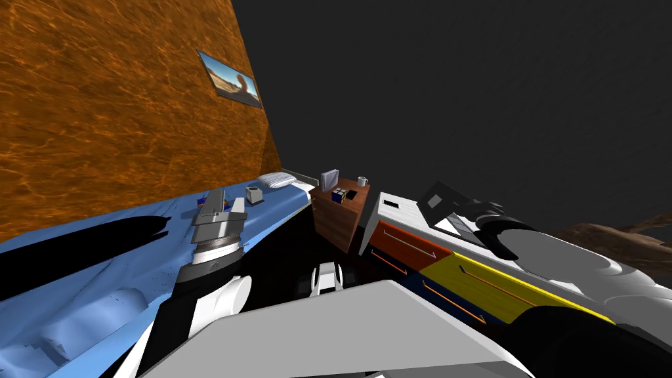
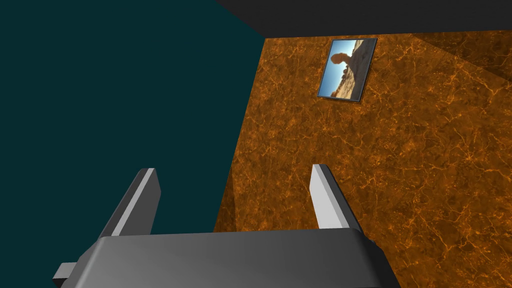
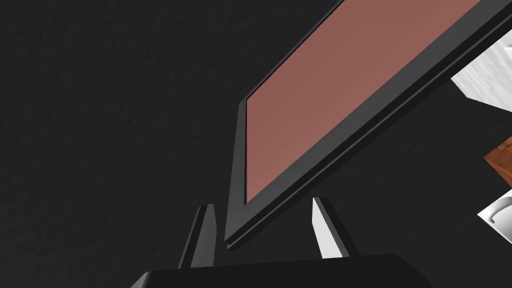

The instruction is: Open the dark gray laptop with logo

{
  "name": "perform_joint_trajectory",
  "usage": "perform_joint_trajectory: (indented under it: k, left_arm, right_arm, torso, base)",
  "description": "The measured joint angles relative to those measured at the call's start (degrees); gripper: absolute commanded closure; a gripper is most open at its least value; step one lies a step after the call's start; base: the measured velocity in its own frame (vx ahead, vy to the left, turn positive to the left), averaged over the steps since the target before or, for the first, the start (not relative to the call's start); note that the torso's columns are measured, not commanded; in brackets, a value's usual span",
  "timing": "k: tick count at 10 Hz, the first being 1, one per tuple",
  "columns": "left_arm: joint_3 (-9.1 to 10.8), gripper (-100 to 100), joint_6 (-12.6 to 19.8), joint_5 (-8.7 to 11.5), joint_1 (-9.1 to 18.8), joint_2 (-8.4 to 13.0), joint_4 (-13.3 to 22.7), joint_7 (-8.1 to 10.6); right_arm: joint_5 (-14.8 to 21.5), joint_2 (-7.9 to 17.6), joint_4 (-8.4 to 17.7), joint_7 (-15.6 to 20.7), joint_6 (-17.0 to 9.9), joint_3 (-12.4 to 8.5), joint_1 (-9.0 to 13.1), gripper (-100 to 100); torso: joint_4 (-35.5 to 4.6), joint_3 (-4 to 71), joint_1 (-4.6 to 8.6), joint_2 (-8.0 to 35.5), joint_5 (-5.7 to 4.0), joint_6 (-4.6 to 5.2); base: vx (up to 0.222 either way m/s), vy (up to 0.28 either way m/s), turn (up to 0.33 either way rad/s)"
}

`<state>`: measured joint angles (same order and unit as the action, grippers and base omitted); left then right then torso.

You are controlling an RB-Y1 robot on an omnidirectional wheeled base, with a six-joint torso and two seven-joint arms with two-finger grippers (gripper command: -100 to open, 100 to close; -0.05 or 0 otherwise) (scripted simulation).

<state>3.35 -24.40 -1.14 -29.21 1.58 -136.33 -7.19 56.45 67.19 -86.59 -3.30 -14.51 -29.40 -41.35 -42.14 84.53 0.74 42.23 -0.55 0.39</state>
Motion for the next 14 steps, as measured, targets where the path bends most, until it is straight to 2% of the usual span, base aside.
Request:
perform_joint_trajectory:
  k: [2,4,5,8,9,11,14]
  left_arm:
    - [0.00,0,0.0,0.0,0.0,0.0,0.0,0.00]
    - [0.00,0,0.0,0.0,0.0,0.0,0.0,0.00]
    - [0.00,0,0.0,0.0,0.0,0.0,0.0,0.00]
    - [0.00,0,0.0,0.0,0.0,0.0,0.0,0.00]
    - [0.00,0,0.0,0.0,0.0,0.0,0.0,0.00]
    - [0.00,0,0.0,0.0,0.0,0.0,0.0,0.00]
    - [0.00,0,0.0,0.0,0.0,0.0,0.0,0.00]
  right_arm:
    - [-1.4,-0.3,0.0,-0.8,0.5,-0.1,0.8,100]
    - [-2.7,-3.0,0.7,-1.6,1.6,0.0,3.9,100]
    - [-4.1,-3.7,0.6,-1.9,1.6,0.1,4.7,100]
    - [-6.5,-6.8,2.1,-2.9,2.4,0.8,9.1,100]
    - [-7.8,-7.6,1.7,-3.1,2.1,1.0,9.6,100]
    - [-7.8,-9.8,2.7,-3.8,3.4,0.4,11.6,100]
    - [-8.8,-11.5,3.0,-4.2,3.7,0.5,14.2,100]
  torso:
    - [0.0,0.1,-0.22,-0.1,0.18,-0.14]
    - [0.0,0.0,-0.03,0.1,0.14,-0.21]
    - [0.0,0.0,-0.06,0.1,0.08,-0.14]
    - [0.1,0.1,-0.06,-0.1,-0.05,-0.15]
    - [0.1,0.1,-0.08,-0.1,-0.09,-0.17]
    - [0.3,0.1,-0.14,-0.2,-0.06,-0.10]
    - [0.2,0.2,-0.28,-0.3,0.13,-0.30]
  base:
    - [-0.056,-0.038,0.041]
    - [-0.116,-0.098,0.059]
    - [-0.095,-0.093,0.037]
    - [-0.093,-0.088,0.030]
    - [-0.060,-0.056,0.024]
    - [-0.066,-0.054,0.016]
    - [-0.044,-0.040,0.005]
